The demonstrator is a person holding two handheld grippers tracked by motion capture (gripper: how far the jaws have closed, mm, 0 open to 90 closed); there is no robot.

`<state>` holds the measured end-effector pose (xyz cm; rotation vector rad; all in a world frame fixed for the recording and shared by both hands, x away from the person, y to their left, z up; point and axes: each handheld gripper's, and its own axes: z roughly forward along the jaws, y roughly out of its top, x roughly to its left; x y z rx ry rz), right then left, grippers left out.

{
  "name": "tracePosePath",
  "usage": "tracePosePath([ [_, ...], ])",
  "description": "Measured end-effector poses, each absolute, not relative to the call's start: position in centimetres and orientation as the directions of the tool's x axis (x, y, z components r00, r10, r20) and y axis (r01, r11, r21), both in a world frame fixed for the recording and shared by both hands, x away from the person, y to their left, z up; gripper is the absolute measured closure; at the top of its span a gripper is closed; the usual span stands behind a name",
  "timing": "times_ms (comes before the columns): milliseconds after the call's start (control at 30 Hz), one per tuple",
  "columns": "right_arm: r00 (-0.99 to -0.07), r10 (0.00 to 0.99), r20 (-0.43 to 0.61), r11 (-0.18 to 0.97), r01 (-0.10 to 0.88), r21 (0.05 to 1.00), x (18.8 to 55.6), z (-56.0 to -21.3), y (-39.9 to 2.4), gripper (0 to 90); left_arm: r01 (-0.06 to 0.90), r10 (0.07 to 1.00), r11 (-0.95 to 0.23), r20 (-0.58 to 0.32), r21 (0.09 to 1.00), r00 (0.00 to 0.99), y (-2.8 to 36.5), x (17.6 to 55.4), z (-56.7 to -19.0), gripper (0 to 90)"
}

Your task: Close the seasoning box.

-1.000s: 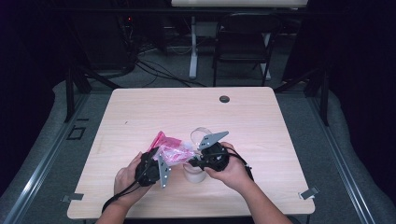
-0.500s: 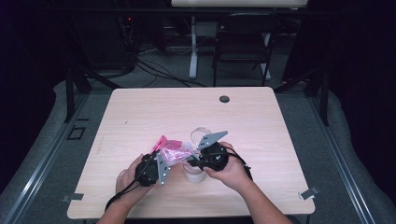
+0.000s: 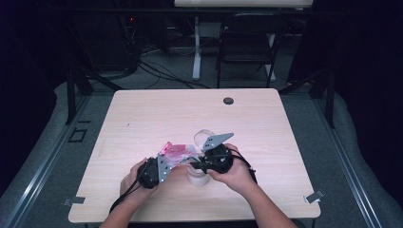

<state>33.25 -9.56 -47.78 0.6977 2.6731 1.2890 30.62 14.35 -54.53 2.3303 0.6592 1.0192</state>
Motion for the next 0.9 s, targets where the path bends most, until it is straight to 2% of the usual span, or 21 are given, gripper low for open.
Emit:
tracePosePath([
  [167, -0.887, 0.448, 0.114, 0.514, 0.36, 0.779, 33.3, -47.7, -9.6, 59.4, 0.262, 0.639, -0.713, 0.449, 0.65, 0.625, 14.8, 31.1, -54.7, 75.1],
  [333, -0.879, 0.464, 0.108, 0.5, 0.36, 0.788, 33.4, -47.6, -9.7, 51.9, 0.293, 0.659, -0.679, 0.384, 0.673, 0.646, 15.2, 31.5, -54.9, 75.2],
  [900, -0.865, 0.494, 0.088, 0.483, 0.357, 0.799, 33.6, -47.3, -10.2, 47.3, 0.386, 0.736, -0.554, 0.218, 0.738, 0.64, 16.9, 32.6, -54.9, 75.7],
])
